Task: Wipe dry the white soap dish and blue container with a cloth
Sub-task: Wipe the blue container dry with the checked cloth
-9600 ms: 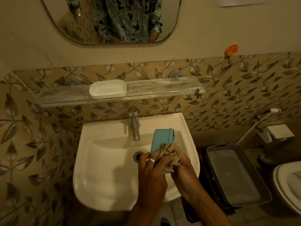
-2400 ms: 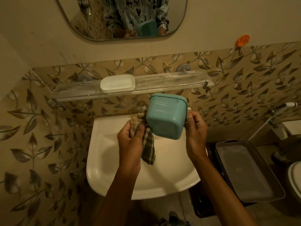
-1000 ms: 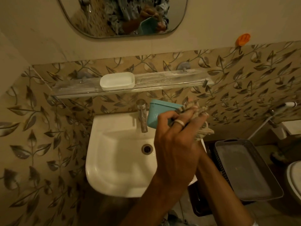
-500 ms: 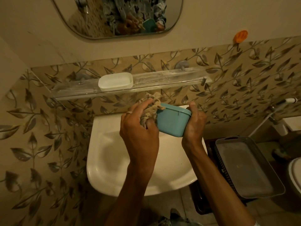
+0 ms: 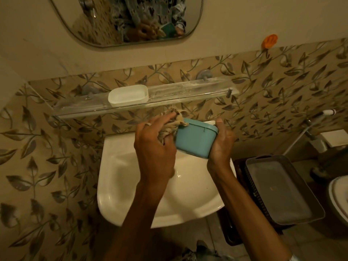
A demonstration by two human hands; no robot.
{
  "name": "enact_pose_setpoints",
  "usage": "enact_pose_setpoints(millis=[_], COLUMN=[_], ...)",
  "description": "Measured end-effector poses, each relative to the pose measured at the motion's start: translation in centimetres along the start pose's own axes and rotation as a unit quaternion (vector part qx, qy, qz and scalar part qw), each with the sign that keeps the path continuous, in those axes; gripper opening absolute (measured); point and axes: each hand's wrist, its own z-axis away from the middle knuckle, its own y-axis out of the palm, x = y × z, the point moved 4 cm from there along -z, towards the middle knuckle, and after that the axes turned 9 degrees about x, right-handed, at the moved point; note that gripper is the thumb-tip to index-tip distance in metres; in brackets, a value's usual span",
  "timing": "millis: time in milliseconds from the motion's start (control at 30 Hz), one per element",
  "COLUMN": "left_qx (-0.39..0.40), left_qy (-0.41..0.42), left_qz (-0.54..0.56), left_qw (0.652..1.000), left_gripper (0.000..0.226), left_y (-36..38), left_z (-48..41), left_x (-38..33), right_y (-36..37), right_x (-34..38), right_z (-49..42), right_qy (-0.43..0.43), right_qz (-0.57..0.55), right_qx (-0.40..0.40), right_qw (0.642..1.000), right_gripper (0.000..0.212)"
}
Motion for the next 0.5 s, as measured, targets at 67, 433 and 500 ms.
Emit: enact_pose_setpoints(millis=[67, 433, 500], left_qx=[-0.001, 0.020, 0.036], left_qy=[0.023, 0.110, 0.039], left_qz=[-0.023, -0.063, 0.014], left_qw=[0.999, 0.992, 0.998], left_gripper=[0.048, 0.039, 0.040], left_y=[0.5, 1.3, 0.4], left_z=[0.8, 2.0, 0.4], left_x=[-0.9, -2.2, 0.2], right_y=[0.2, -0.6, -0.6], right_x=[0.0, -0.4, -0.3], right_z=[-0.1, 0.1, 0.1], right_qy=[0.011, 0.005, 0.025], right_qz=[0.000, 0.050, 0.021], right_qx=[-0.004, -0.010, -0.024], right_qw=[1.000, 0.999, 0.999], right_gripper=[0.046, 0.039, 0.041])
